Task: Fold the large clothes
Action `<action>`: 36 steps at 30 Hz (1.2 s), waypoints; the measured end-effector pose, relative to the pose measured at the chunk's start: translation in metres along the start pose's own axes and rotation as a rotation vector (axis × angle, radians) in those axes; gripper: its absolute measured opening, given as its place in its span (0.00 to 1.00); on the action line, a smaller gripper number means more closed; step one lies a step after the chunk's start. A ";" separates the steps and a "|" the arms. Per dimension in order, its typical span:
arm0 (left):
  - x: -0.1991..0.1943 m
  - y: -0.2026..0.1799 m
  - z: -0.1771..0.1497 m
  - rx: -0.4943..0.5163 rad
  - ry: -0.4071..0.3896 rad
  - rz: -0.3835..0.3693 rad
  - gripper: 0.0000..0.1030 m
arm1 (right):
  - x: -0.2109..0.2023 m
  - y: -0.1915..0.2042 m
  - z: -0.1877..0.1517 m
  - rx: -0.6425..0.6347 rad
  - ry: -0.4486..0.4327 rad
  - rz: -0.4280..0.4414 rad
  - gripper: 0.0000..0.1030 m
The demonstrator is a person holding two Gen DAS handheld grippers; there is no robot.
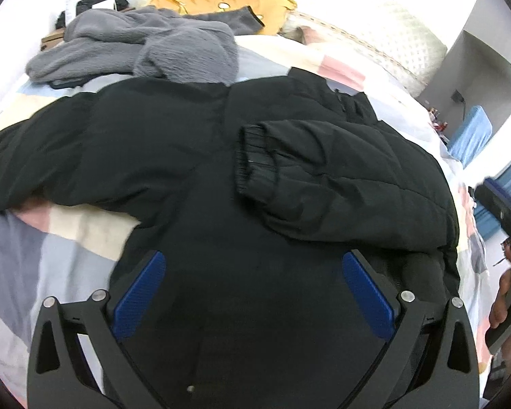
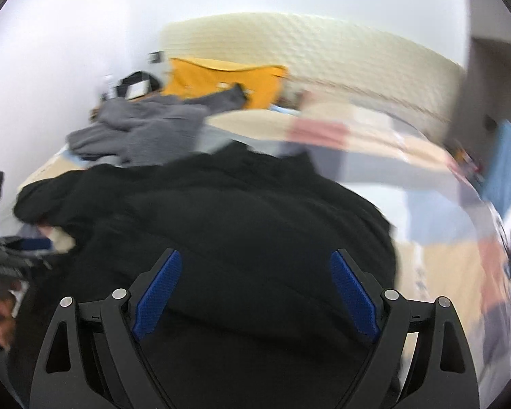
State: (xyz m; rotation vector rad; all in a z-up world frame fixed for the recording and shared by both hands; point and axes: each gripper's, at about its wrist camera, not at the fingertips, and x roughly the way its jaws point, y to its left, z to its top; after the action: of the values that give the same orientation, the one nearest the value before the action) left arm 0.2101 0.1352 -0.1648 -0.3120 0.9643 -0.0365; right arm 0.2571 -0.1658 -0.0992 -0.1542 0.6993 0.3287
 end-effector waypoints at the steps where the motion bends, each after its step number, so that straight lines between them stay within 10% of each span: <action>1: 0.001 -0.004 0.001 0.006 0.001 -0.003 1.00 | -0.001 -0.012 -0.008 0.018 0.010 -0.024 0.86; 16: 0.048 -0.031 0.015 -0.022 0.117 -0.048 0.96 | 0.066 -0.120 -0.104 0.277 0.219 -0.089 0.87; 27: 0.101 -0.029 0.028 -0.041 0.108 0.043 0.94 | 0.100 -0.132 -0.118 0.348 0.143 -0.064 0.87; 36: 0.111 -0.068 0.019 0.159 0.080 0.108 0.55 | 0.091 -0.141 -0.106 0.370 0.057 -0.102 0.87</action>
State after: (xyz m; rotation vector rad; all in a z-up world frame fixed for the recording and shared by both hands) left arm 0.2964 0.0566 -0.2250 -0.1121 1.0500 -0.0271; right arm 0.3074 -0.3019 -0.2345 0.1525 0.7936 0.0943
